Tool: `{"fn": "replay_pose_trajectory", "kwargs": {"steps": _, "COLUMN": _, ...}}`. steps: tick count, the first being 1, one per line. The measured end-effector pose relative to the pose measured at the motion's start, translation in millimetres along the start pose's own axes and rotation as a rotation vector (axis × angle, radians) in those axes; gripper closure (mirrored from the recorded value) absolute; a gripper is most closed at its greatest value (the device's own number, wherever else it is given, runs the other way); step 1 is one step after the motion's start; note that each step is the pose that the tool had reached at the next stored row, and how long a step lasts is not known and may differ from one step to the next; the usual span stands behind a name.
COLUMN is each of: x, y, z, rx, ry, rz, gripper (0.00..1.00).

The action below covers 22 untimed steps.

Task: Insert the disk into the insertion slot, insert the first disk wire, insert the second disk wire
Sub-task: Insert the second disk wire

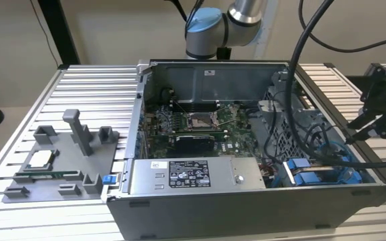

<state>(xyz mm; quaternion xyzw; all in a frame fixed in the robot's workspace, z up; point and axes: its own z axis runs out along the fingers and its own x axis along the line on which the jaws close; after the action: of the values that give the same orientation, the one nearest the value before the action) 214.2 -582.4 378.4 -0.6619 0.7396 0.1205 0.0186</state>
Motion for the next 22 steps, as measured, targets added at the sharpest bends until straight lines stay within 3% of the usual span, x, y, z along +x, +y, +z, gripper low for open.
{"fn": "replay_pose_trajectory", "kwargs": {"steps": 1, "x": 0.0, "y": -0.2, "z": 0.0, "rx": -0.0004, "ry": 0.0002, "rz": -0.001, "gripper": 0.0}}
{"fn": "replay_pose_trajectory", "kwargs": {"steps": 2, "x": 0.0, "y": -0.4, "z": 0.4, "rx": -0.0008, "ry": 0.0001, "rz": -0.002, "gripper": 1.0}}
{"fn": "replay_pose_trajectory", "kwargs": {"steps": 13, "x": 1.0, "y": -3.3, "z": 2.5, "rx": -0.0095, "ry": 0.0053, "rz": -0.031, "gripper": 1.0}}
{"fn": "replay_pose_trajectory", "kwargs": {"steps": 14, "x": 1.0, "y": -3.4, "z": 2.5, "rx": -0.0095, "ry": 0.0053, "rz": -0.031, "gripper": 0.0}}
{"fn": "replay_pose_trajectory", "kwargs": {"steps": 22, "x": 2.6, "y": -3.8, "z": 4.6, "rx": -0.0126, "ry": 0.0077, "rz": -0.047, "gripper": 0.0}}
